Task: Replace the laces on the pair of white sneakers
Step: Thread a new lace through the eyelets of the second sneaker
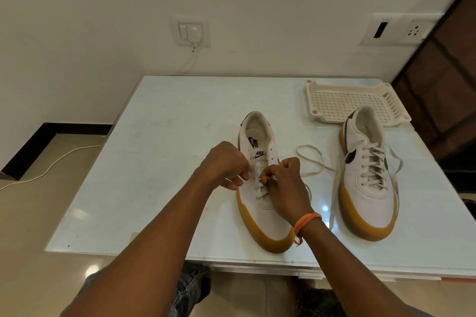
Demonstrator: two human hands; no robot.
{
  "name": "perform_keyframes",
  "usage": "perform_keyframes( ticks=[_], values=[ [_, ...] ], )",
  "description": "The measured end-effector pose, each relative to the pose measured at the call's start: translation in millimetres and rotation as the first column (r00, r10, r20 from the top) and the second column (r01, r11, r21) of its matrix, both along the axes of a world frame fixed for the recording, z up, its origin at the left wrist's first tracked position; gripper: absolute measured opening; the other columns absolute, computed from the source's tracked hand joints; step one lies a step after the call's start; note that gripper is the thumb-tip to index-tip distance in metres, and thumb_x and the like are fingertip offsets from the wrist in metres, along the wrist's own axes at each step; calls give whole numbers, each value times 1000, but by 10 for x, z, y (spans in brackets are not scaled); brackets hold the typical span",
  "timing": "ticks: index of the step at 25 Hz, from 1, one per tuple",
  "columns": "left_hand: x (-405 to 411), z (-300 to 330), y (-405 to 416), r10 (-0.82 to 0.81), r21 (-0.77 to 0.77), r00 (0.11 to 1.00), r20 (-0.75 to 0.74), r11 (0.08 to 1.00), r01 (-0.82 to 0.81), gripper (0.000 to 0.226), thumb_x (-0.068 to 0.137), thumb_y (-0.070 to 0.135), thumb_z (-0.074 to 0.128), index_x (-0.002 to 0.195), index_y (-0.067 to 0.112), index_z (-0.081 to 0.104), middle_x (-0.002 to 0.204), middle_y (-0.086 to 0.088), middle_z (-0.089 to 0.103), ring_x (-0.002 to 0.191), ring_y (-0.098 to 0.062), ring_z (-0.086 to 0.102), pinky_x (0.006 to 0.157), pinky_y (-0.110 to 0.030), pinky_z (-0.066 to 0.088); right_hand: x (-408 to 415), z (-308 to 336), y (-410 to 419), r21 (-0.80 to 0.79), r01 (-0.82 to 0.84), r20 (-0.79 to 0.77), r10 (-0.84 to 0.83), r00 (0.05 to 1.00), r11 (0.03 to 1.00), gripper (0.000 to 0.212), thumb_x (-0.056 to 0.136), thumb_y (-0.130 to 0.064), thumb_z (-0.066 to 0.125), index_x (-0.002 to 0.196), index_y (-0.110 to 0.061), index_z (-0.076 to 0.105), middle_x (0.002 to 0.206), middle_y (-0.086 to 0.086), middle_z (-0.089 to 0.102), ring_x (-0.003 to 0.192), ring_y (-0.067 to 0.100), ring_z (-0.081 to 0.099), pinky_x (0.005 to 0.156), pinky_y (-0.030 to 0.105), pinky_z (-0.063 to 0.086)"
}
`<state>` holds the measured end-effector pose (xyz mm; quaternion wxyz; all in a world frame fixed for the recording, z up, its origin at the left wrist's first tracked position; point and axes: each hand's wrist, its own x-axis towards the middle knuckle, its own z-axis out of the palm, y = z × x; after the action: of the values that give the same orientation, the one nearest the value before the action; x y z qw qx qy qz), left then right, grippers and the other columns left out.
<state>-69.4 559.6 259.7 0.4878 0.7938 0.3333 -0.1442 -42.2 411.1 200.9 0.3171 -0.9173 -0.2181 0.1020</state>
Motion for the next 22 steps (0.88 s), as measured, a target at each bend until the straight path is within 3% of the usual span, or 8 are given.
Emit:
perform_keyframes(
  ticks=[5,9,12,15,22],
  values=[
    [-71,-21,16,35,-73,997,-72,997,-40,12,89,-4,62,96,0,71,101,-19,71,84,-26,68,78,-38,60,37,-17,46,27,59,-74,-56,996,998,15,94,-13,57,83,-21,64,107,2,35,78,12,47,72,30,53],
    [-68,-88,10,26,-91,999,-27,995,-29,11,84,-2,71,94,2,72,100,-18,72,82,-23,68,77,-34,60,64,-34,64,33,32,-97,-29,995,999,9,94,-17,59,90,-20,67,106,2,34,84,13,46,63,17,42],
    [-70,-128,-11,6,-26,1000,-10,1000,-6,15,79,6,78,93,1,74,91,-16,73,78,-25,72,73,-37,62,93,-39,61,51,22,-102,-16,995,998,10,93,-23,63,99,-20,69,108,4,36,87,11,43,70,14,39],
    [-52,-119,-81,-16,61,1000,2,998,16,20,78,11,80,91,-2,73,82,-16,73,71,-27,74,67,-35,62,135,-27,42,56,-2,-82,7,997,998,15,90,-27,66,103,-21,71,109,6,40,78,2,39,63,4,33],
    [-111,181,281,0,186,999,-53,983,10,16,85,12,73,91,-2,72,83,-12,74,76,-21,73,74,-35,61,251,117,-61,105,-30,-21,33,999,994,13,78,-23,80,89,-17,76,101,0,43,87,5,42,69,4,32]
  ],
)
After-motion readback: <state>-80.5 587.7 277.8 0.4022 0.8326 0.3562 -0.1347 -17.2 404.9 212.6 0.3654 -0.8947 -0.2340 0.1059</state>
